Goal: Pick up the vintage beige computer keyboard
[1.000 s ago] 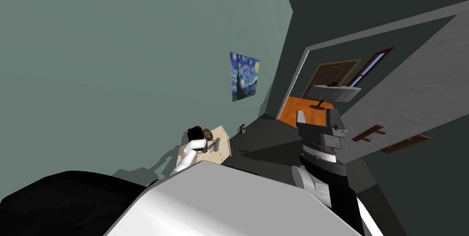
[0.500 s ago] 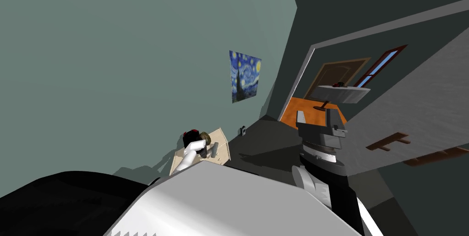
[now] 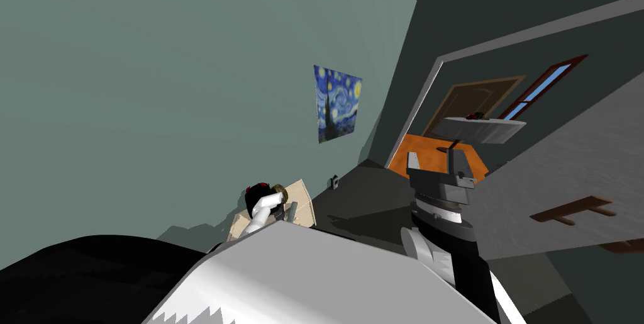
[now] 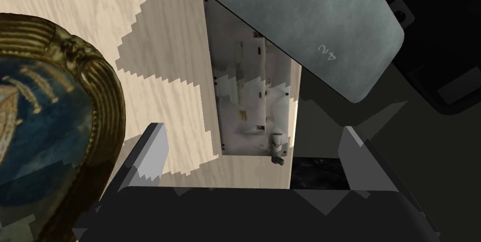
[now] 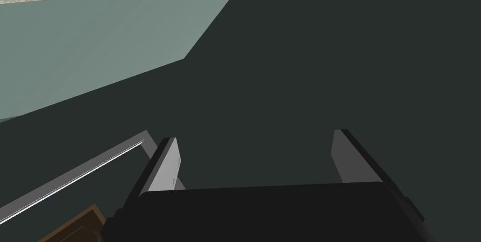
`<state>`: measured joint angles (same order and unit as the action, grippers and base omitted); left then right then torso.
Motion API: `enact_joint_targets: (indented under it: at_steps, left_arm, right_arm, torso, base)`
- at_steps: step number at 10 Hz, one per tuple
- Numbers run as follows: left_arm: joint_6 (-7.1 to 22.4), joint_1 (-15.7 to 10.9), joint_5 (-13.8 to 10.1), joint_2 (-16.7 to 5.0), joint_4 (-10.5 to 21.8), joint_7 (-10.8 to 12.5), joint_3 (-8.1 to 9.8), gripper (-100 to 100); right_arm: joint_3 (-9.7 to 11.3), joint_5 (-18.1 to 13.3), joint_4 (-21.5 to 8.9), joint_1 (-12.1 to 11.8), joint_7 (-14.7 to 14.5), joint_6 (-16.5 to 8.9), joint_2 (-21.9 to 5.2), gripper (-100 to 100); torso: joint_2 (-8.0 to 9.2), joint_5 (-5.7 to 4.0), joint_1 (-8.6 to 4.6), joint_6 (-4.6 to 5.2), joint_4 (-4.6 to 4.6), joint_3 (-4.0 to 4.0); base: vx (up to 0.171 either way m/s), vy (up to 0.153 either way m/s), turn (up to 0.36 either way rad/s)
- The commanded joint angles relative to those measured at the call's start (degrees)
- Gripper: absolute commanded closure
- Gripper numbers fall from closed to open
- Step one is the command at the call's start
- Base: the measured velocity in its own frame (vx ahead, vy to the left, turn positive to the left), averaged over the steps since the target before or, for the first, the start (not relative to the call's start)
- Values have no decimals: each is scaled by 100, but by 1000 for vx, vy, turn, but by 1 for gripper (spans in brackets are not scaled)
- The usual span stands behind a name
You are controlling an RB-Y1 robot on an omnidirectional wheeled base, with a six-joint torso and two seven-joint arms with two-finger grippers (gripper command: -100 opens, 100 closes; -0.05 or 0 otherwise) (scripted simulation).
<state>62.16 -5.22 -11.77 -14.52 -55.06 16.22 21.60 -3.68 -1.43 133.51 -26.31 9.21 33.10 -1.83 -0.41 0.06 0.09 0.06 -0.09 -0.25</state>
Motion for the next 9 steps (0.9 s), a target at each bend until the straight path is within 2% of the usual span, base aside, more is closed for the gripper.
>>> enact_joint_targets:
  at_steps: [1,2,3,7,8,9]
  left_arm:
    - [0,0,0,0,0,0,0,-100]
    - [0,-2,-3,-1,11,-6,4,0]
    - [-172,10,10,37,143,-17,-22,-100]
    - [-575,39,39,122,454,-45,-81,-100]
    - [-467,52,32,110,356,-37,-69,-100]
    - [-489,53,32,111,365,-41,-70,100]
  right_arm:
    - [0,0,0,0,0,0,0,0]
    - [0,0,0,1,0,0,0,0]
    - [0,0,0,1,0,0,0,0]
    - [0,0,0,1,0,0,0,0]
    - [0,0,0,1,0,0,0,0]
    - [0,0,0,1,0,0,0,0]
  torso:
    - [0,0,0,0,0,0]
    - [18,0,2,1,5,11]
    - [25,0,4,1,7,16]
    - [28,1,3,1,7,17]
    - [28,0,4,1,7,17]
    - [29,0,5,1,8,18]
  base:
    - [6,-11,17]
    - [0,0,0]
    - [6,-7,20]
    - [5,-6,19]
    - [0,0,0]
    - [0,0,0]
